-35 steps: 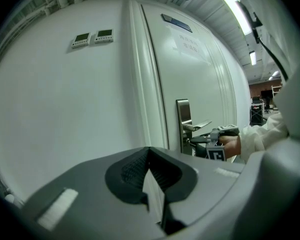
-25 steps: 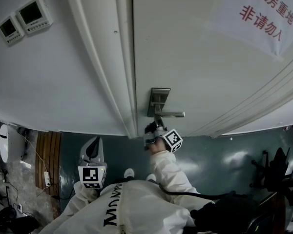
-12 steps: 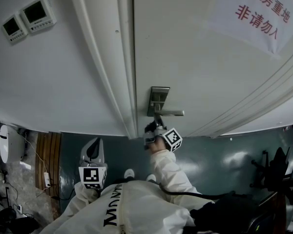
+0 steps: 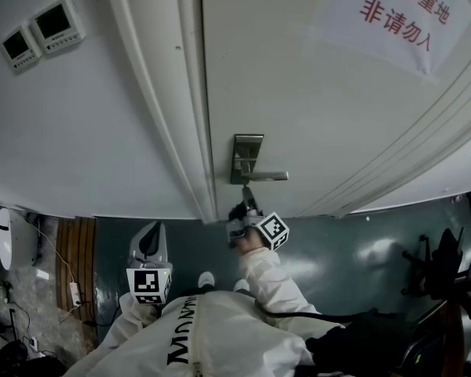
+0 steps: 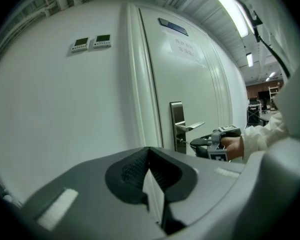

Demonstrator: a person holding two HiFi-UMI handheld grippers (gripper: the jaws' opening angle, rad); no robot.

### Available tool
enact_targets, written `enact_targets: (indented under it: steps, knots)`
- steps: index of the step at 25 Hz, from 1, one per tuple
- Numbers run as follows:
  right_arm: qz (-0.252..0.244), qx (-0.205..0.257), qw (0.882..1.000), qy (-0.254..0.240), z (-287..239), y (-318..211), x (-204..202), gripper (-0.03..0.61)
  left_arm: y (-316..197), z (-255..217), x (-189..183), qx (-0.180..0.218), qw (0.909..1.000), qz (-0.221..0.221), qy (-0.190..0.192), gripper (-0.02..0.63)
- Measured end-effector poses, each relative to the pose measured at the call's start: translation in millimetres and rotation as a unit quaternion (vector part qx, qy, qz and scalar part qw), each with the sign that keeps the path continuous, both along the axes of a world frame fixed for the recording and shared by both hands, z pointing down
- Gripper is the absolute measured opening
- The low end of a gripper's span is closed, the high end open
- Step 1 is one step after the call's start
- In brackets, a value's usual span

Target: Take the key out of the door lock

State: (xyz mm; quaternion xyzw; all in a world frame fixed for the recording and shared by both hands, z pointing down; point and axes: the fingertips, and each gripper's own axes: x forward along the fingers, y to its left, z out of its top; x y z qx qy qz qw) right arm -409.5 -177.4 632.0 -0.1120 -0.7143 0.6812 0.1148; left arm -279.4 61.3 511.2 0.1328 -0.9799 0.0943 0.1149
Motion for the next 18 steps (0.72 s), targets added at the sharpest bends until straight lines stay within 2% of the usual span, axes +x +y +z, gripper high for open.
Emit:
enact_targets:
  steps: [5,11,15,18]
  knots:
    - [-0.01,0.034,0.999,-0.011,-5.6,-2.3,9.0,0.021,-7.9,-0.5,-0.4,0.002,0.9999,0.01,-0.003,0.0]
    - [-0.025,0.126,0.991,-0.029,-21.0,-8.0,18.9,0.021,-14.0,-1.0,-3.3,0.006,0.9998,0.016,-0.005,0.0]
    - [-0.039,0.204,0.977,-0.049,-34.4,-12.5,27.1,0.021,-19.5,-1.0,-8.0,0.009,0.9998,0.02,-0.004,0.0]
    - [-0.051,0.283,0.956,-0.062,-42.4,-16.1,35.5,0.021,-24.5,-2.6,-11.9,0.009,0.9996,0.025,-0.006,0.0]
